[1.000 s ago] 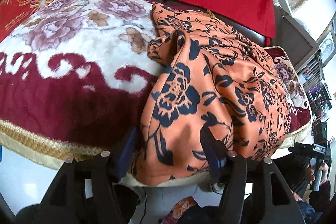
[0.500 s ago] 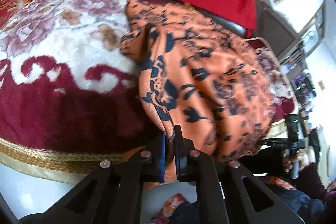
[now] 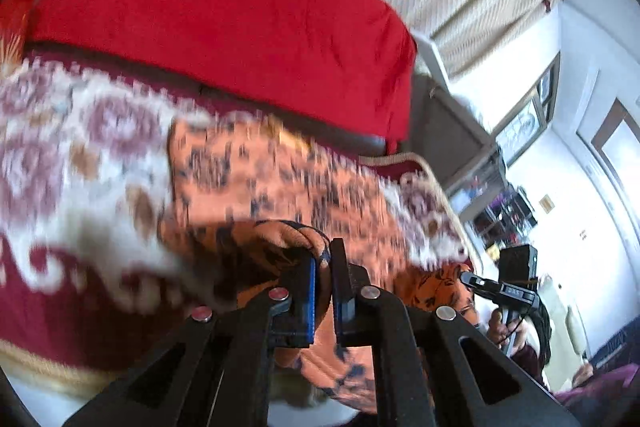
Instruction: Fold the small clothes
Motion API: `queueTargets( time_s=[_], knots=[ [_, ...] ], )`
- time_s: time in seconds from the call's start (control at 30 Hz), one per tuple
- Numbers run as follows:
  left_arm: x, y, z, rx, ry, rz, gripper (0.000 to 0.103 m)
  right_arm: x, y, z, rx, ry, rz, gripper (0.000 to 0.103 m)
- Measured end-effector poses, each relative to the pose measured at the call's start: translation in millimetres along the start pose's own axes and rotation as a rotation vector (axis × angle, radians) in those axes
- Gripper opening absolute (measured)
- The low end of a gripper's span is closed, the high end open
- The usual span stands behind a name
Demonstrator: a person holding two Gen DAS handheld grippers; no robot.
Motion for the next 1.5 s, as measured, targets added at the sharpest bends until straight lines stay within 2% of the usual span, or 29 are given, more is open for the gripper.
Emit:
queueTargets(
  time_s=[0.1, 0.23, 0.3, 0.4, 0.47, 0.6, 0.63, 0.7, 0.77, 0.83, 0.87, 0.9, 0.93, 0.97, 1.0, 1.13, 1.23, 1.3, 1.37, 1.4, 1.43, 1.5],
  knots=[
    [18.9, -16.7, 39.6, -0.052, 0.049, 0.033, 0.007, -4.2, 2.5, 51.9, -0.081, -0.018, 0.006, 0.008],
    [62.9, -54.1, 85.6, -0.130, 0.192, 0.096, 0.006, -45.9, -15.6, 129.9, -0.206, -0.154, 0.010, 0.008],
    [83.7, -76.8, 97.4, -0.151, 0.250, 0.143, 0.007, -79.2, -27.3, 163.9, -0.270, -0.250, 0.008, 0.008],
    [114.8, -111.8, 102.0, -0.169, 0.318, 0.226, 0.007, -123.7, -46.8, 196.6, -0.335, -0.368, -0.024, 0.008],
    [134.1, -137.9, 98.5, -0.150, 0.369, 0.244, 0.007, -158.0, -65.1, 214.0, -0.331, -0.458, -0.035, 0.012],
    [163.3, -175.0, 84.1, -0.128, 0.470, 0.326, 0.011, -208.6, -93.0, 213.1, -0.266, -0.654, -0.099, 0.012],
    [165.3, -177.4, 85.1, -0.129, 0.486, 0.327, 0.017, -210.0, -92.4, 210.5, -0.274, -0.677, -0.092, 0.013],
    [164.8, -176.4, 90.3, -0.156, 0.485, 0.303, 0.029, -200.4, -89.4, 213.9, -0.289, -0.634, -0.111, 0.016],
    [162.4, -163.2, 99.2, -0.255, 0.470, 0.305, 0.040, -180.4, -88.6, 219.9, -0.283, -0.547, -0.149, 0.018],
    [163.7, -142.6, 105.2, -0.384, 0.448, 0.369, 0.070, -163.2, -85.5, 220.2, -0.299, -0.483, -0.155, 0.020],
    [163.7, -130.5, 106.5, -0.437, 0.438, 0.416, 0.073, -158.7, -84.8, 219.7, -0.306, -0.466, -0.163, 0.023],
    [163.9, -125.8, 107.0, -0.443, 0.435, 0.434, 0.073, -155.9, -84.2, 218.3, -0.310, -0.455, -0.176, 0.035],
    [164.2, -124.5, 107.0, -0.432, 0.433, 0.438, 0.073, -153.7, -85.0, 216.5, -0.307, -0.445, -0.194, 0.048],
    [163.8, -124.2, 107.0, -0.421, 0.429, 0.432, 0.073, -152.5, -85.4, 215.8, -0.303, -0.438, -0.207, 0.055],
    [161.0, -125.1, 106.1, -0.402, 0.416, 0.423, 0.073, -150.5, -85.9, 214.7, -0.303, -0.429, -0.212, 0.058],
    [145.1, -142.4, 100.0, -0.253, 0.323, 0.439, 0.073, -145.7, -84.8, 210.6, -0.297, -0.400, -0.229, 0.058],
    [121.2, -158.6, 85.7, -0.174, 0.267, 0.385, 0.074, -141.7, -85.2, 209.1, -0.305, -0.373, -0.216, 0.058],
    [100.9, -178.2, 75.7, -0.071, 0.194, 0.356, 0.074, -135.6, -90.3, 206.5, -0.281, -0.348, -0.211, 0.058],
    [83.5, -196.1, 62.9, 0.009, 0.098, 0.393, 0.074, -129.4, -96.9, 200.4, -0.248, -0.325, -0.232, 0.058],
    [80.8, -202.3, 58.2, 0.039, 0.072, 0.419, 0.078, -128.8, -101.6, 196.6, -0.225, -0.321, -0.252, 0.058],
    [81.2, -212.5, 50.6, 0.104, 0.040, 0.472, 0.081, -130.0, -107.7, 191.0, -0.187, -0.319, -0.289, 0.058],
    [89.6, -232.3, 30.3, 0.247, -0.015, 0.594, 0.081, -138.1, -116.7, 181.6, -0.134, -0.327, -0.357, 0.057]
  ],
)
Point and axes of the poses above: each gripper's, at about its wrist camera, not at the fingertips, and y roughly against the way its jaws point, x to its left, z to its top, the point moved 5 cm from there along -y, roughly the way its jaws point, and after that the axes turned 7 degrees about -y, right-handed, at the moved point
